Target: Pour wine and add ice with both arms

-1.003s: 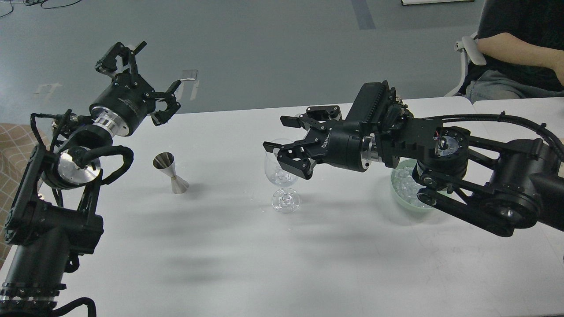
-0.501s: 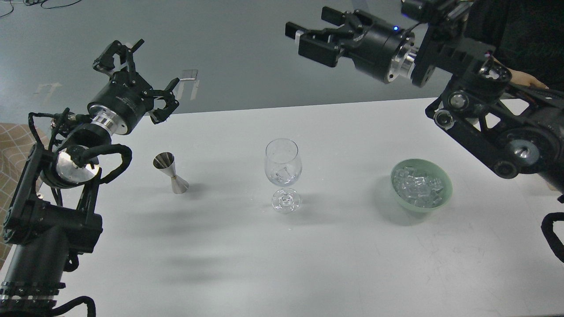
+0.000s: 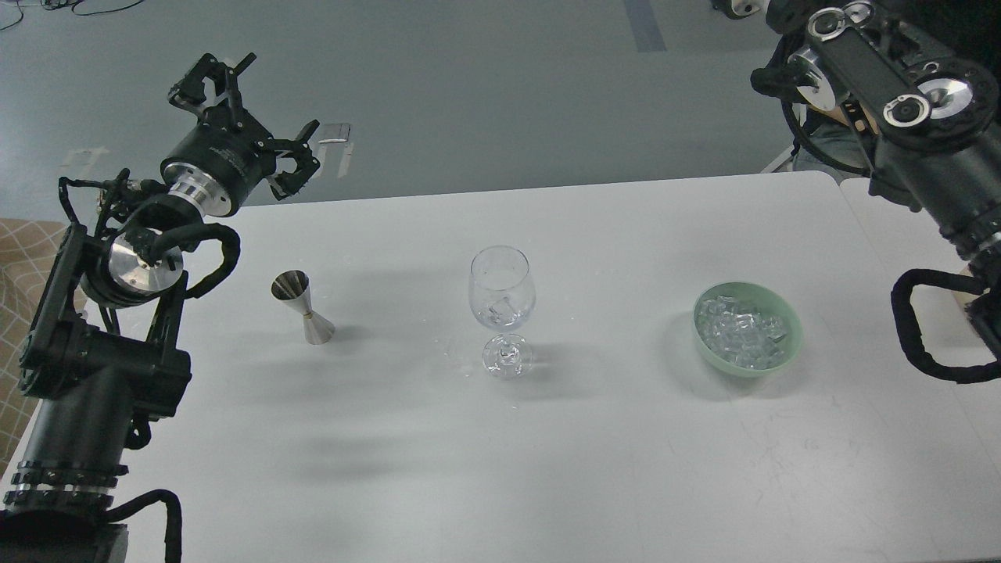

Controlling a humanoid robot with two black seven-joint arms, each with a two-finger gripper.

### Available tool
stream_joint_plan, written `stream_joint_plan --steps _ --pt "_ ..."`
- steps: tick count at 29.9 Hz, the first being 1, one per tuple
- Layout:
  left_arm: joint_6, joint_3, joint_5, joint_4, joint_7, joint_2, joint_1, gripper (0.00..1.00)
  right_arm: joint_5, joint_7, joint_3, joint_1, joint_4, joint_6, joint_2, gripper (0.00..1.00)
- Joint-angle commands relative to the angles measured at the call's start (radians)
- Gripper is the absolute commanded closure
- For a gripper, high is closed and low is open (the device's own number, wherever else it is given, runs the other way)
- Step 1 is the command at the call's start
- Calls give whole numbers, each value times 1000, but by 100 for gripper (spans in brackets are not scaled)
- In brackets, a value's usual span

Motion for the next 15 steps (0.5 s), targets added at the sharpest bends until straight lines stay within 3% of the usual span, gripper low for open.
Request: stream_joint_plan --steps 1,5,12,15 --pt "-11 2 9 83 -33 -5 -51 4 75 21 6 19 -91 -2 54 1" --pt "-62 74 24 148 -175 -2 -77 4 256 43 21 -5 -108 -3 62 1" --pt "-219 112 50 286 -310 -39 -88 3 618 46 27 -86 -132 8 93 0" --pt "-352 158 44 361 -476 -37 -117 3 657 75 52 -123 -126 95 99 0"
